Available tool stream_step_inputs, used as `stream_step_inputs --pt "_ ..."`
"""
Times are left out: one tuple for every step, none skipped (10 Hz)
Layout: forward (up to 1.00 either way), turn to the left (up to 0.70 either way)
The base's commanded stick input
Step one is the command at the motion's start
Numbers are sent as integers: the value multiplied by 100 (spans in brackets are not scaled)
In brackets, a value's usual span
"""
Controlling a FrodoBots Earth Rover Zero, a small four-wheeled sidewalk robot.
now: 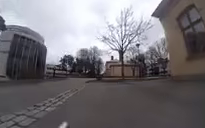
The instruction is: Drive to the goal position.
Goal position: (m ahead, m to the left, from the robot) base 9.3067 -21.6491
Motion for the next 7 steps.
stream_step_inputs --pt "100 0" --pt "100 0" --pt "100 0" --pt "100 -18" --pt "100 -36" --pt "100 -40" --pt "100 -40"
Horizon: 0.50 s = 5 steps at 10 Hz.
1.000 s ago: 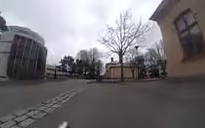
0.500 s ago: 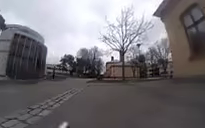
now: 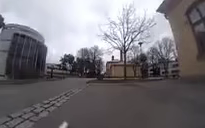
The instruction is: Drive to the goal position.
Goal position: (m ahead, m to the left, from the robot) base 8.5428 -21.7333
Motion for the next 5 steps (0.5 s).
stream_step_inputs --pt "100 -28" --pt "100 -13" --pt "100 0" --pt "100 0" --pt "100 0"
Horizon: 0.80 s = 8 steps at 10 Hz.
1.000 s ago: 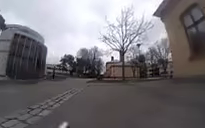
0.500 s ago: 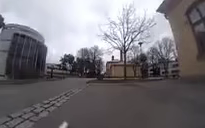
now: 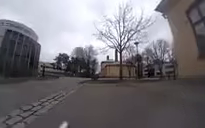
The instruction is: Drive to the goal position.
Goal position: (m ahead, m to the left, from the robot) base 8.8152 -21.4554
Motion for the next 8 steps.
stream_step_inputs --pt "100 0" --pt "100 0" --pt "100 0" --pt "100 0" --pt "100 0" --pt "100 0" --pt "100 0" --pt "100 0"
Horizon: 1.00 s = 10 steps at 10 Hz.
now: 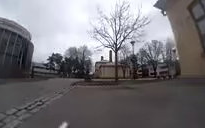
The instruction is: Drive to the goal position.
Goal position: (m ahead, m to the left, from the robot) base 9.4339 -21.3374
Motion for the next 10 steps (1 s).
stream_step_inputs --pt "100 0" --pt "100 -10" --pt "100 -31" --pt "100 -40" --pt "100 -29" --pt "100 -9" --pt "100 0" --pt "100 0" --pt "100 0" --pt "100 0"
